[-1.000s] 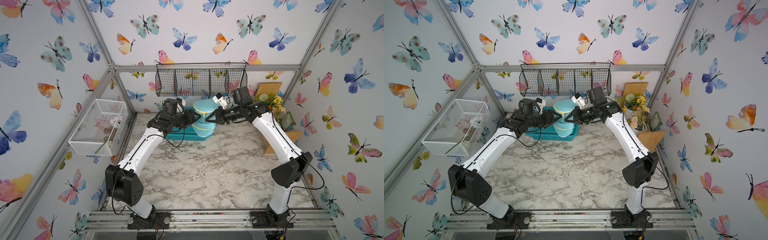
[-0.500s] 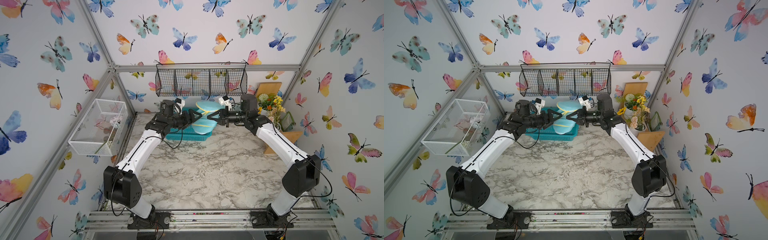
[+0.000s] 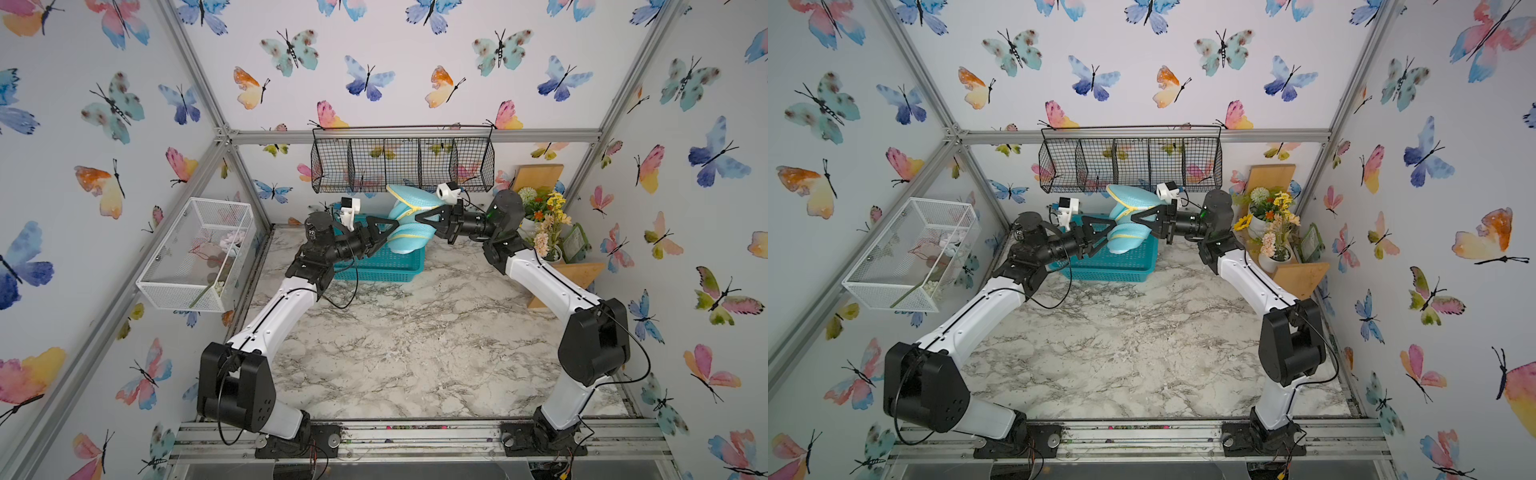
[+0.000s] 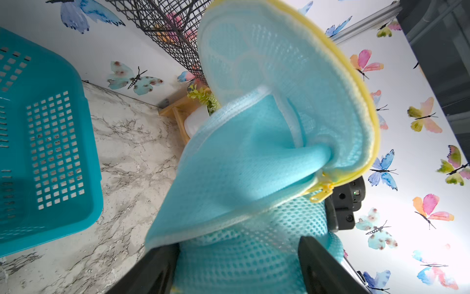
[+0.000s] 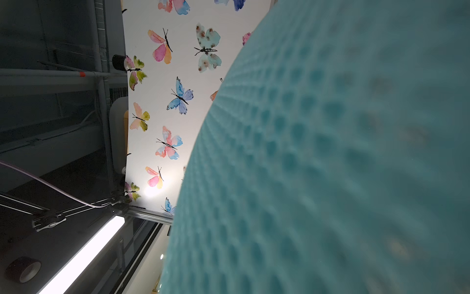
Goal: Turn the laundry bag inside out
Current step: Turn over the laundry bag.
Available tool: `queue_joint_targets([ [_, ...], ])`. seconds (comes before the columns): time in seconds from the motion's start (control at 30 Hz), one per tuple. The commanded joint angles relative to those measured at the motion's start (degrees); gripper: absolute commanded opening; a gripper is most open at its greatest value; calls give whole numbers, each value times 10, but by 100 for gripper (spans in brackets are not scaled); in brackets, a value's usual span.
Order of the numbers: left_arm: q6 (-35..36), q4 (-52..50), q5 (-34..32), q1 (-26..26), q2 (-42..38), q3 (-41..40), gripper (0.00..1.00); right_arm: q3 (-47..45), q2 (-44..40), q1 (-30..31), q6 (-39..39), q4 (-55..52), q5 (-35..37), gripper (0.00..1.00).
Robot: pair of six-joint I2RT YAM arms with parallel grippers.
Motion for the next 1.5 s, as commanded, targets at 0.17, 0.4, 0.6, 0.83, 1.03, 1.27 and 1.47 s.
queue_joint_targets([
  [0.17, -150, 121, 36, -2, 31, -31, 78, -22, -11, 11, -32, 83, -22, 3],
  [0.4, -199, 181, 34, -1, 40, -29, 74, -28, -13, 14, -114, -30, -24, 3],
  [0.6, -210, 189, 54, -2, 45, -9, 73, -48, 2, 14, -69, 30, -20, 3],
  [0.83, -79, -21, 83, 0, 30, 1, 73, -4, 31, 12, 29, 164, -17, 2],
  [1.03, 101, -298, 61, 1, 60, 70, 69, 104, 36, 7, -132, -52, -42, 3],
  [1.27, 273, -569, -5, -2, 130, 208, 66, 363, 84, -6, -464, -554, -2, 2],
  [1.47, 273, -577, 26, -27, 153, 205, 68, 379, 80, -6, -478, -567, 16, 3],
])
